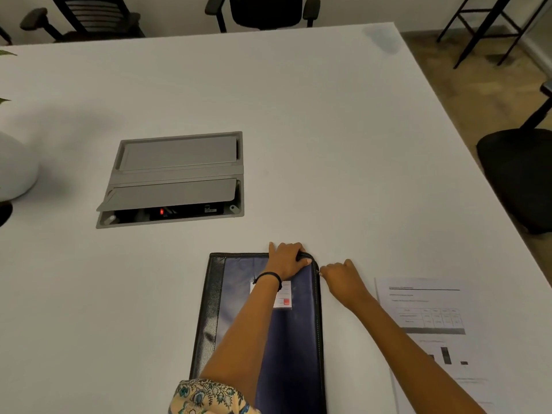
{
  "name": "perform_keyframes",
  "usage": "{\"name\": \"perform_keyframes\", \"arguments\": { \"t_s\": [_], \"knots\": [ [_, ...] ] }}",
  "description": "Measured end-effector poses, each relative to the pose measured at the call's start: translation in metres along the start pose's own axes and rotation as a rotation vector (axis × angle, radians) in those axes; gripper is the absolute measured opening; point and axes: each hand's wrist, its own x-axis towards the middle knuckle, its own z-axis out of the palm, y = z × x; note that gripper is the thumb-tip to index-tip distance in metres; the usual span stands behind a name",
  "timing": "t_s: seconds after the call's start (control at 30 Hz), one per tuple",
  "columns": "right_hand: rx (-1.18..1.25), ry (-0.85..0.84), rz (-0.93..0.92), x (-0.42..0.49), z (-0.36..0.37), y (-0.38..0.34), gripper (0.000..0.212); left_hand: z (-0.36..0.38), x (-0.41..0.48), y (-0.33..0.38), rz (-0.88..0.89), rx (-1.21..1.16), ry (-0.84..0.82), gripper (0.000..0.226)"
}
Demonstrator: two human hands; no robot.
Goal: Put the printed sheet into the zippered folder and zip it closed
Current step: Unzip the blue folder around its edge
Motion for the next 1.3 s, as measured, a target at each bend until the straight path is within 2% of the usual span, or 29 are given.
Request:
{"name": "perform_keyframes", "arguments": {
  "t_s": [0.13, 0.33, 0.43, 0.57, 0.7, 0.8, 0.9, 0.93, 1.1, 1.3],
  "knots": [
    [0.027, 0.022, 0.002, 0.01, -0.003, -0.003, 0.029, 0.007, 0.001, 0.001, -0.01, 0.054, 0.029, 0.031],
    [0.011, -0.143, -0.179, -0.008, -0.001, 0.005, 0.029, 0.005, 0.003, -0.001, -0.049, 0.042, 0.063, 0.031],
    [-0.014, -0.172, -0.201, -0.03, 0.012, -0.002, 0.031, 0.0, 0.005, -0.001, -0.078, 0.027, 0.07, 0.033],
    [0.073, -0.107, -0.119, -0.065, 0.025, -0.015, 0.033, -0.002, 0.007, 0.0, -0.09, 0.036, 0.063, 0.033],
    [0.176, -0.083, 0.047, -0.099, 0.037, -0.038, 0.037, 0.002, 0.0, 0.004, -0.087, 0.074, 0.115, 0.032],
    [0.197, -0.041, 0.142, -0.106, 0.039, -0.05, 0.034, 0.01, -0.014, 0.014, 0.094, 0.144, 0.173, 0.028],
    [0.157, -0.038, 0.157, -0.102, 0.028, -0.055, 0.03, 0.022, -0.033, 0.015, 0.472, 0.386, 0.012, 0.025],
    [0.129, -0.06, 0.152, -0.101, 0.025, -0.056, 0.028, 0.026, -0.039, 0.012, 0.534, 0.44, -0.06, 0.026],
    [0.096, -0.062, 0.145, -0.105, 0.015, -0.058, 0.024, 0.028, -0.052, 0.01, 0.594, 0.531, -0.167, 0.027],
    [0.033, -0.09, 0.11, -0.11, 0.016, -0.057, 0.027, 0.023, -0.051, 0.028, 0.5, 0.618, -0.288, 0.024]
  ]
}}
